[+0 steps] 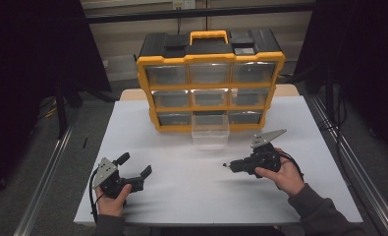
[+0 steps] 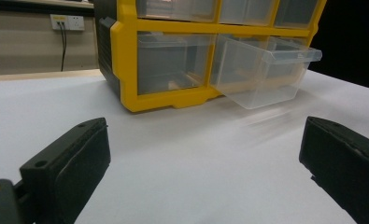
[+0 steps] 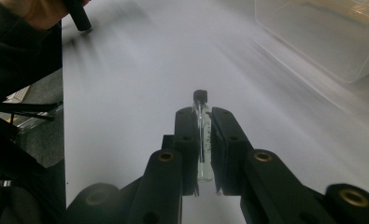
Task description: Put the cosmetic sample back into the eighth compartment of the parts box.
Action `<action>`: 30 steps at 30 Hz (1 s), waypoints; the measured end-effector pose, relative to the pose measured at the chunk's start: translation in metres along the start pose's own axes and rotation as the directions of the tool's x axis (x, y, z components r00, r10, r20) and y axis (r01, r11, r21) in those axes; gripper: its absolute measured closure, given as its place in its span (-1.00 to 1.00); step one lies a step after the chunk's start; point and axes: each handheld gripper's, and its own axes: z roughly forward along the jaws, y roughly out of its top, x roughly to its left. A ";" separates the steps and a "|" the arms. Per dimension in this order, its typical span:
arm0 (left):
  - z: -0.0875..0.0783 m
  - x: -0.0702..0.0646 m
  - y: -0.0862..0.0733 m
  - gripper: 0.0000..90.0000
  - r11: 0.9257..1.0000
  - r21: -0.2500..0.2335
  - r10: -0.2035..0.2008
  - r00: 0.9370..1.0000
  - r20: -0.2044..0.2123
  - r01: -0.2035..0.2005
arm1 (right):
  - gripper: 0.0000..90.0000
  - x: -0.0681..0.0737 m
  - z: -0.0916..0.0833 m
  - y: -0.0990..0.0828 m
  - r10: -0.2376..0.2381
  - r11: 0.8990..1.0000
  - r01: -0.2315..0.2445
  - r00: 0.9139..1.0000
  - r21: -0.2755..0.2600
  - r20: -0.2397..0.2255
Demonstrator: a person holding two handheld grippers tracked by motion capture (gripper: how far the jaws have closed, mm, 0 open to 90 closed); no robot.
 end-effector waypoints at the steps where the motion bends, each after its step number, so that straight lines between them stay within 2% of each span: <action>1: 0.000 0.000 0.000 -0.95 1.000 -0.001 0.000 1.000 0.000 0.000 | 0.80 0.000 0.000 0.001 -0.004 1.000 0.004 1.000 0.005 -0.004; 14: -0.001 0.001 0.001 -0.96 1.000 0.002 0.007 1.000 0.002 -0.007 | 0.80 0.001 -0.001 0.011 -0.017 1.000 0.018 1.000 0.013 -0.024; 20: 0.000 0.000 0.000 -0.96 1.000 -0.007 -0.009 1.000 0.001 0.009 | 0.80 0.001 -0.001 0.015 -0.021 1.000 0.021 0.999 0.016 -0.035; 30: -0.001 0.000 0.001 -0.96 1.000 -0.004 -0.001 1.000 0.008 0.001 | 0.80 0.000 -0.003 0.025 -0.033 0.999 0.034 0.999 0.028 -0.036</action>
